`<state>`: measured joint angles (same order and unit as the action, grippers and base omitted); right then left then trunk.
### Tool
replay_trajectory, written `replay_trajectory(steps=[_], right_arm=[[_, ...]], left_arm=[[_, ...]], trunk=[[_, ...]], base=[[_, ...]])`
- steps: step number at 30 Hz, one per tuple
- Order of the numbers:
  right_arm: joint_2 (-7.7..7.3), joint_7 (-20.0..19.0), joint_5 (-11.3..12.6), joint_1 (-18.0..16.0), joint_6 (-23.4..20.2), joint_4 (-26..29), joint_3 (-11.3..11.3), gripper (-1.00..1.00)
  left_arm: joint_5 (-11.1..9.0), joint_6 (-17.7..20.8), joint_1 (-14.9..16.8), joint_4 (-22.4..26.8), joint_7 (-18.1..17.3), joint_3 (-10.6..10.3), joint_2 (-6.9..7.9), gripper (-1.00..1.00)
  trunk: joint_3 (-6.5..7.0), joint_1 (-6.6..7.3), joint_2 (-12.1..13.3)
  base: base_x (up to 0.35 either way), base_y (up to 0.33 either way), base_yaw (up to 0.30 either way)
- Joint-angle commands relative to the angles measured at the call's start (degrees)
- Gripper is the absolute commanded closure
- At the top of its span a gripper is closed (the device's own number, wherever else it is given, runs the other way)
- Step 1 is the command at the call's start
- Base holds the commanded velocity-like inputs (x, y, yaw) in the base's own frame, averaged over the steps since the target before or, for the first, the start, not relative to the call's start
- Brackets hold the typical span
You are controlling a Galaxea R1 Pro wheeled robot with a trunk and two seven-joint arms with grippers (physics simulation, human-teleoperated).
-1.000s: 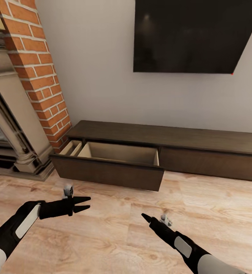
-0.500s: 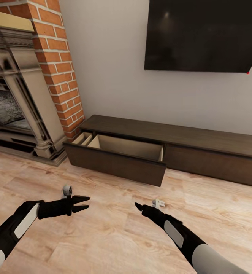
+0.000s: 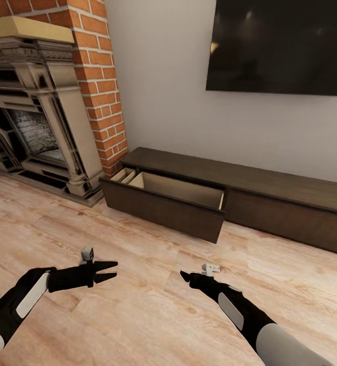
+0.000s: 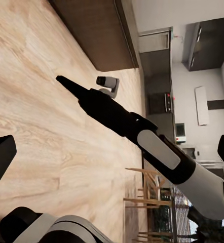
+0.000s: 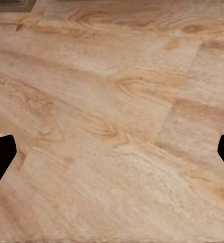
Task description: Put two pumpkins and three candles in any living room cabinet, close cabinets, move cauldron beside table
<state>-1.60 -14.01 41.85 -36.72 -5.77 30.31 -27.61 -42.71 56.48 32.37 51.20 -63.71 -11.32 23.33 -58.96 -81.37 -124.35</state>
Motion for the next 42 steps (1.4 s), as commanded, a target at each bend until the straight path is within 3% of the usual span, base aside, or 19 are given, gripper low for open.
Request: replay_trajectory(steps=[1, 7, 15, 23, 42], right_arm=[[-0.04, 0.09, 0.47, -0.03, -0.15, 0.02, -0.31, -1.00], [0.02, 0.19, 0.43, -0.03, -0.08, -0.18, -0.36, -1.00], [0.02, 0.14, 0.24, -0.02, 0.08, -0.34, -0.45, -1.00], [0.09, 0.27, -3.71, -0.02, 0.34, -0.43, -0.39, -1.00], [0.11, 0.30, -4.30, -0.02, 0.49, -0.52, -0.43, -1.00]], left_arm=[[-0.22, 0.30, 0.06, -0.12, -0.09, -0.12, 0.10, -1.00], [-0.32, 0.30, 0.06, -0.69, -0.10, 1.24, 0.53, -1.00], [-0.50, 0.30, 0.06, -0.75, -0.32, 1.47, 0.58, -1.00], [-0.53, 0.30, 0.06, -0.86, -0.36, 1.48, 0.65, -1.00], [-0.53, 0.30, 0.06, -0.93, -0.42, 1.48, 0.62, -1.00]], trunk=[[-0.10, 0.03, -0.02], [-0.41, 0.03, -0.02], [-0.87, 0.03, -0.02], [-1.34, 0.03, -0.02], [-2.49, 0.03, -0.02]], base=[[-0.225, -0.268, 0.182], [-0.225, -0.268, 0.179], [-0.094, -0.117, 0.177], [-0.003, -0.003, 0.173], [-0.071, 0.000, 0.168]])
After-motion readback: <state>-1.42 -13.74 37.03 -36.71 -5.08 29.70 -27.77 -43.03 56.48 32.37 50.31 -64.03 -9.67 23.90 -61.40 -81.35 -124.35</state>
